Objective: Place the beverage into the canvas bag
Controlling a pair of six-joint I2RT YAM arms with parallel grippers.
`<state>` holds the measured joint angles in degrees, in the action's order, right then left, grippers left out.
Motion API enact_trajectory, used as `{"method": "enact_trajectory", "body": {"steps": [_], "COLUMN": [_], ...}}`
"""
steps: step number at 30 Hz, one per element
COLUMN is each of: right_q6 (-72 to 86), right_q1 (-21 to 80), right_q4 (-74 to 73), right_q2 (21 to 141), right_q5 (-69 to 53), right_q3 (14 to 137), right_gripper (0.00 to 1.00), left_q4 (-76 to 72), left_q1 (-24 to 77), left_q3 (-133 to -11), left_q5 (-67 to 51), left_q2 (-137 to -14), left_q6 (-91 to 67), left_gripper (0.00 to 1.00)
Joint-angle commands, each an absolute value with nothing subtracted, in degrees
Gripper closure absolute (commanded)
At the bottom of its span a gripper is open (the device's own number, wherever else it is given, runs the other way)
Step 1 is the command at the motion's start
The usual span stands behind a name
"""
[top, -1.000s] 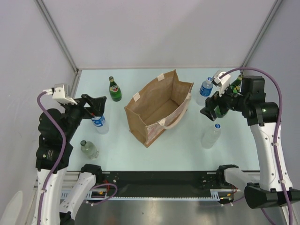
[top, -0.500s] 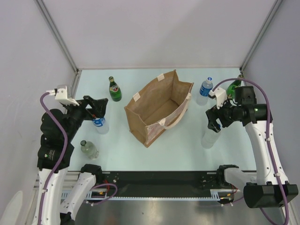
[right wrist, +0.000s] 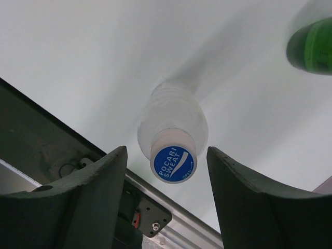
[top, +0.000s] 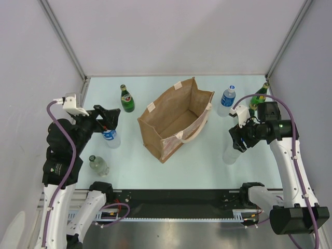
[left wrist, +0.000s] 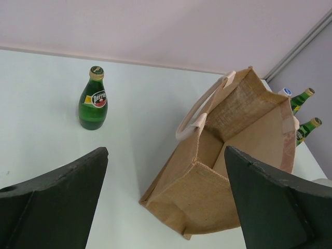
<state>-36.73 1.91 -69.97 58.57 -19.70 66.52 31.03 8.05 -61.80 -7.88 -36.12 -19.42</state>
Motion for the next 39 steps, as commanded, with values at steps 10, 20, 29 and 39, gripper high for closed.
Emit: {"method": "enact_trajectory", "body": {"steps": [10,20,29,39], "right_q6": [-37.44,-33.32,-27.69,-30.67], "right_q1": [1.67,3.77,8.34,24.51], "right_q4": [-68.73,-70.13,-70.75,-68.05], "right_q2": [58.45,63.36,76.01,89.56], "right_q5": [-20.92,-24.26,-25.05,-19.16], "right_q3": [66.44,90.06,123.72,144.59], "right_gripper": [0.85,1.00,1.00,1.00], "left_q4": [29.71,30.76,31.46,31.29], "left_q1": [7.65,7.65,7.65,7.65], "left_q3": [-60.65,-62.75,-63.72,-64.86], "left_q5": [-8.53,-7.91,-7.12,-6.95], "left_q2": [-35.25,-36.30,-36.83,-37.53], "left_q6": [-18.81,-16.44,-15.47,-15.38], "left_gripper": [0.00,0.00,0.00,0.00]}}
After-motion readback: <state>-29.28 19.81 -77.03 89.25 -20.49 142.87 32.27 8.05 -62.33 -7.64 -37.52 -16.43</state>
